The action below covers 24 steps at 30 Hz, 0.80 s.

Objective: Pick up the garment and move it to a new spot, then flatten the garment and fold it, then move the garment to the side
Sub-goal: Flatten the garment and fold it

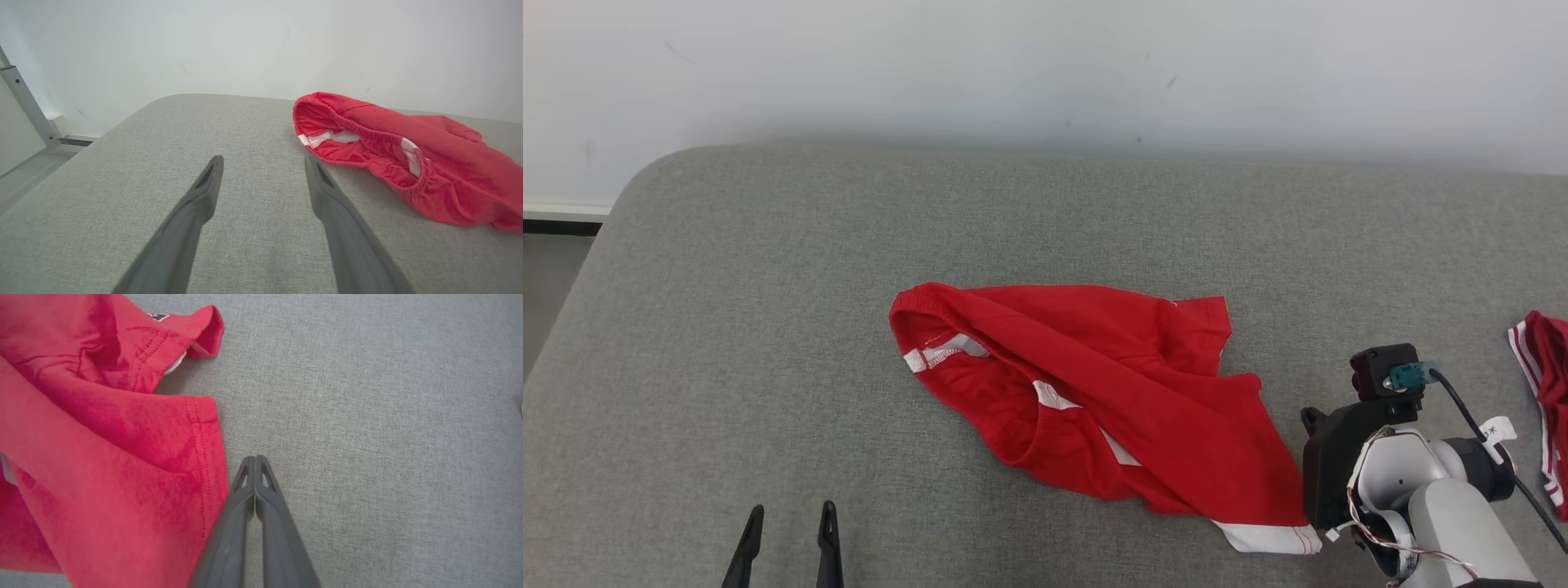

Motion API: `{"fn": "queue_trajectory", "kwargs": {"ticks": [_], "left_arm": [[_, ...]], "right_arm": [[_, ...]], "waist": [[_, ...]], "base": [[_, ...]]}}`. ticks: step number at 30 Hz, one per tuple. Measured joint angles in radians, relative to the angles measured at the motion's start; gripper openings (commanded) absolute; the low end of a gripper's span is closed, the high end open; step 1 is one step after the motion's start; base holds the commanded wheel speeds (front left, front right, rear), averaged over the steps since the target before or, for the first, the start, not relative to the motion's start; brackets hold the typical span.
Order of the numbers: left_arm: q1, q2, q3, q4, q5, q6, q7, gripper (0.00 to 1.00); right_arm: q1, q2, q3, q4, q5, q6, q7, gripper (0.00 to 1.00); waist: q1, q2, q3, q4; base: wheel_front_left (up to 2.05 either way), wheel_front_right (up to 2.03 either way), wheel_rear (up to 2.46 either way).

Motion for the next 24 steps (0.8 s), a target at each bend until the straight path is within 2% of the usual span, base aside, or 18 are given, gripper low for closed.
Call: {"fn": "queue_trajectory", "kwargs": {"ticks": [7, 8, 24], "left_arm": [[0.000, 0.000, 0.002, 0.000, 0.000, 0.001, 0.000, 1.00], [0.000, 0.000, 0.002, 0.000, 0.000, 0.001, 0.000, 1.00], [-0.008, 0.000, -0.004, -0.004, 0.001, -0.004, 0.000, 1.00]], "right_arm": [[0.016, 0.011, 0.002, -0.013, 0.003, 0.000, -0.021, 0.00], [0.018, 0.012, 0.001, -0.016, 0.004, 0.000, -0.028, 1.00], [0.020, 0.020, 0.007, 0.011, 0.006, 0.000, -0.035, 1.00]], "waist": [[0.0000, 0.0000, -0.006, -0.001], [0.0000, 0.0000, -0.007, -0.001], [0.0000, 0.0000, 0.014, 0.012]], "base": [[0.00, 0.00, 0.00], [0.00, 0.00, 0.00], [0.00, 0.00, 0.00]]}}
